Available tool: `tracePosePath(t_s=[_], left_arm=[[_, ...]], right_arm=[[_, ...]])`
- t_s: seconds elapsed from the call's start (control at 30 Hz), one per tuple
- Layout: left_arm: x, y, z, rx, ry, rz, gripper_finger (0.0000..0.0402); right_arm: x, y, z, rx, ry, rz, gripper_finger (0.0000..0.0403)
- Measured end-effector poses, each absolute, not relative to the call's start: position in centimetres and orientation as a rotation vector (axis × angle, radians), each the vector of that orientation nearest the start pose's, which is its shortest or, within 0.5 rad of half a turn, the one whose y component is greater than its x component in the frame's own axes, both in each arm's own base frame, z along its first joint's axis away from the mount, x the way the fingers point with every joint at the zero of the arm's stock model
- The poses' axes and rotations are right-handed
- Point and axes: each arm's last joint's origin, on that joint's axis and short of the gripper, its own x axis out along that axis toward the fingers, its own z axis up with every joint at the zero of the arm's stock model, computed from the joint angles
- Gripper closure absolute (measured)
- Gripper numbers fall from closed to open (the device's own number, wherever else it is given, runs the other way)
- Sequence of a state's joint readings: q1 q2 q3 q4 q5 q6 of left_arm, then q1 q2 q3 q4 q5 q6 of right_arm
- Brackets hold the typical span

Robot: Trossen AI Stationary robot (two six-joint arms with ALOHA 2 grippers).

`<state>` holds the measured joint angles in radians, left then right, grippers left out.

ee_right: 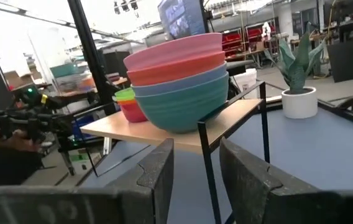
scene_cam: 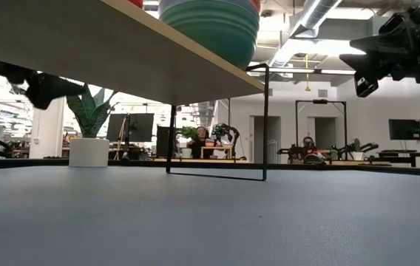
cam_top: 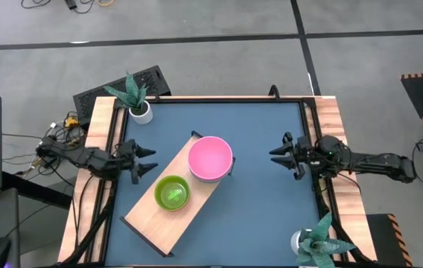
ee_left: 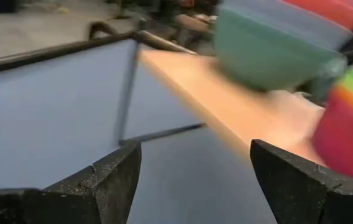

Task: Place and stack bowls onto a shelf
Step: Return to Home Position

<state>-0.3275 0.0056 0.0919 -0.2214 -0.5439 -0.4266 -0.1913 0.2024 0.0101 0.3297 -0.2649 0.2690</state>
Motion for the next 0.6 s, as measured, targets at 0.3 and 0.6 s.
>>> tracePosePath(t_s=[0.3, 0.6], left_arm=[[8.94, -2.11, 17.45, -0.361, 0.064, -0.009, 0.0115], [8.95, -1.85, 17.49, -0.302, 0.046, 0.083, 0.0115]], right_arm=[[10.78, -1.24, 17.98, 0.261, -0.099, 0.112, 0.0243], [10.82, -1.25, 17.61, 0.157, -0.067, 0.103, 0.0242]])
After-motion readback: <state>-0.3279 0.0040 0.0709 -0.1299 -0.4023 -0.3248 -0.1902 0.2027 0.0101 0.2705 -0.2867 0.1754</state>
